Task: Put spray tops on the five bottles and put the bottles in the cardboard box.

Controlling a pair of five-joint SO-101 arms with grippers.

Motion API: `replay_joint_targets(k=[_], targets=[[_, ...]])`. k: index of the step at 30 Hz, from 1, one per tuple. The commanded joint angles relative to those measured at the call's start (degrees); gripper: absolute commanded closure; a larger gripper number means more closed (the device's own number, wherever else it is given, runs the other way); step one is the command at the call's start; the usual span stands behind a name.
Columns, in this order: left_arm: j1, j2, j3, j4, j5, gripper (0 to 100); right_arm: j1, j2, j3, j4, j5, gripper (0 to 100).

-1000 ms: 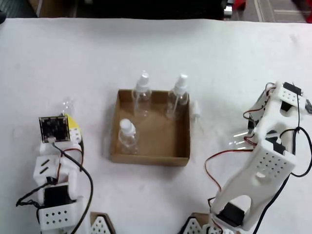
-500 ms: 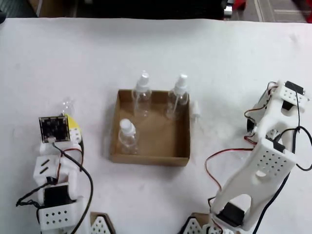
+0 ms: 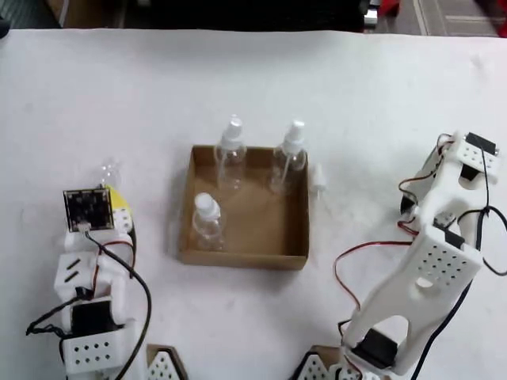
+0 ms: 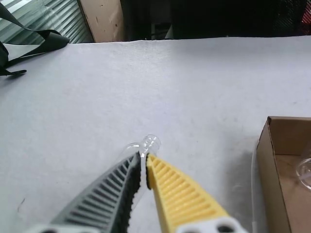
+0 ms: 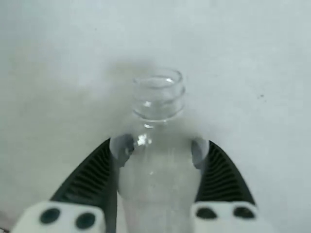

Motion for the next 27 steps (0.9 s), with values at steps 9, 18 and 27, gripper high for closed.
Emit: replay_joint_targets(k=[9,18,27], targets=[[0.57,-1.1,-1.32,0.35,-0.53,97,-5.49,-0.4,-13.36,7.34,11.6,98.2],[0.75,-1.1,-1.32,0.35,-0.53,97,-7.52,0.04,-20.4,12.0,38.15,98.2],[0.84,-1.1,-1.32,0.35,-0.53,97,-7.25,-2.33,-20.04,12.09,61.63,98.2]])
